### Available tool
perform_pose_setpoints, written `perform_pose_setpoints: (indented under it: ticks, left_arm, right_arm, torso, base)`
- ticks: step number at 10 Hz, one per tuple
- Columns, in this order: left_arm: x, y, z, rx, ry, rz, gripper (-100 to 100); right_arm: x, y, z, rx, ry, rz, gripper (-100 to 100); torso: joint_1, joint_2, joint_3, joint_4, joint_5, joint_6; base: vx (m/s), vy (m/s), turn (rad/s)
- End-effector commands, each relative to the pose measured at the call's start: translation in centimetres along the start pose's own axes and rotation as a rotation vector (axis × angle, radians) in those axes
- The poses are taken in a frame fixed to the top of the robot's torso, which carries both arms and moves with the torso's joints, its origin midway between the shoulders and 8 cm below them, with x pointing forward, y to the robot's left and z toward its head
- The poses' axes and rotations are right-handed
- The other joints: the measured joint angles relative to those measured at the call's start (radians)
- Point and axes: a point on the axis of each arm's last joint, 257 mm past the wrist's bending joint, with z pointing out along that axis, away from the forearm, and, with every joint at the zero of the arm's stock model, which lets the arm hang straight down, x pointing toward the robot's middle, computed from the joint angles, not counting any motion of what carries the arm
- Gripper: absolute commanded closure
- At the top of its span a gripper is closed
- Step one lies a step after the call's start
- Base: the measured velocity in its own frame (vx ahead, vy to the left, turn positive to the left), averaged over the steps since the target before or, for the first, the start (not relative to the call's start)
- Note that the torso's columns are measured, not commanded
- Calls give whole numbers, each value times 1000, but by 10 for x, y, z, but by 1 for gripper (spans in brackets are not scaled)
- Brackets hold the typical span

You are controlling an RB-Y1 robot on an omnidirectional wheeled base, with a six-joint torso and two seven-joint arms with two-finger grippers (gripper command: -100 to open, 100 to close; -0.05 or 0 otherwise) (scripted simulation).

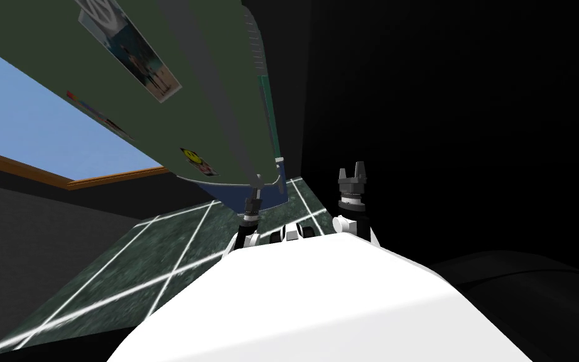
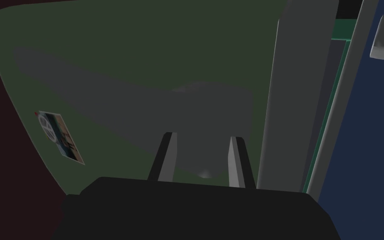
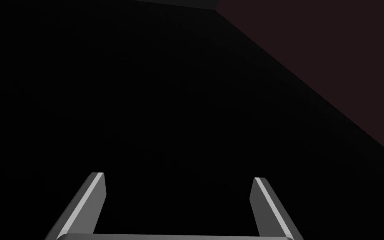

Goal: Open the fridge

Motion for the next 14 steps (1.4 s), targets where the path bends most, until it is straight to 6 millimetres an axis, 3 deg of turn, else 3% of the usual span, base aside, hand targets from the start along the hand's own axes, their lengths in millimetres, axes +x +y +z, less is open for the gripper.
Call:
perform_pose_setpoints:
  ticks: [1, 7, 8, 9, 14]
  left_arm:
    - [9, -18, -1, 37, 41, -26, 100]
    - [36, -36, -13, 59, 132, -95, 100]
    - [37, -22, -20, 14, 125, -90, 100]
    - [45, -25, -25, 14, 153, -108, 100]
    - [61, -41, -36, 42, 223, -150, 100]
  right_arm:
    - [0, 0, 0, 0, 0, 0, 0]
    - [0, 0, 0, 0, 0, 0, 0]
    - [0, 0, 0, 0, 0, 0, 0]
    - [0, 0, 0, 0, 0, 0, 0]
    - [0, 0, 0, 0, 0, 0, 0]
  torso:
    - [1, 1, 0, 0, 0, 0]
    - [-5, 2, 0, 3, -2, 2]
    - [-5, 1, -1, 3, -3, 3]
    - [-12, -4, -3, 0, -3, 4]
    - [-3, -4, -3, -2, 0, 3]
  base:
    - [-216, 258, -108]
    - [-193, 205, -73]
    - [-76, 97, -39]
    - [-65, 113, -57]
    - [-119, 210, -75]
